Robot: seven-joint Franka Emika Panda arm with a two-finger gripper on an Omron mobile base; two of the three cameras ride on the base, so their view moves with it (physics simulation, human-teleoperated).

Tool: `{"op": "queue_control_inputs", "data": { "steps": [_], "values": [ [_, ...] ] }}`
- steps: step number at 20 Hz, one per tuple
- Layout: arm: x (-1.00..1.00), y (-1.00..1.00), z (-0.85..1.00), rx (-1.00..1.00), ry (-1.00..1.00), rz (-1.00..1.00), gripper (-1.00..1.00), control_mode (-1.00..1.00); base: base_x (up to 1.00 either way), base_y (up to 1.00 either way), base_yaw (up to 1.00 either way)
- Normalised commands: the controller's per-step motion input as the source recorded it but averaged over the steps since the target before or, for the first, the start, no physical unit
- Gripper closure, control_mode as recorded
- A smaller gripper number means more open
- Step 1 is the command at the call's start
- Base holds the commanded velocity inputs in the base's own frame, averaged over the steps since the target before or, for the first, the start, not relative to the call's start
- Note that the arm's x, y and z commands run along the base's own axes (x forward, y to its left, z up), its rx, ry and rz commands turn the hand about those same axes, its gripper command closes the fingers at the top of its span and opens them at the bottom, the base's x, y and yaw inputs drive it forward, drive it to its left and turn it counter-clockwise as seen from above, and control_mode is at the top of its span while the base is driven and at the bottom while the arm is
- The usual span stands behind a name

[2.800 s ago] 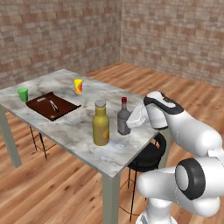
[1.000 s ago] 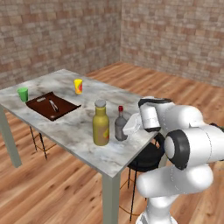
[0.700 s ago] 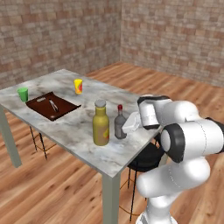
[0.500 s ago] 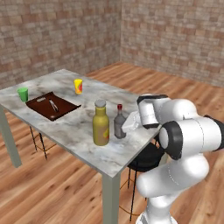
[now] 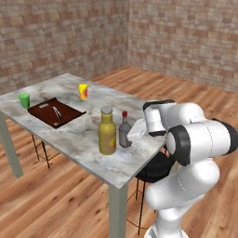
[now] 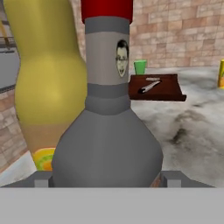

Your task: Place the drinks on the dining counter in a tight cluster.

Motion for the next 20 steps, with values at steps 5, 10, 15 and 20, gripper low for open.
{"op": "queue_control_inputs", "data": {
  "steps": [5, 10, 15, 20],
  "values": [
    [0.00, 0.15, -0.16, 0.00, 0.00, 0.00, 1.00, -1.00, 0.00, 0.00, 0.00],
    [0.00, 0.09, -0.28, 0.00, -0.03, 0.00, 1.00, -1.00, 0.00, 0.00, 0.00],
    [0.04, 0.00, -0.15, 0.00, -0.03, 0.00, 1.00, -1.00, 0.00, 0.00, 0.00],
    [0.11, 0.00, -0.02, 0.00, -0.02, 0.00, 1.00, -1.00, 0.00, 0.00, 0.00]
  ]
}}
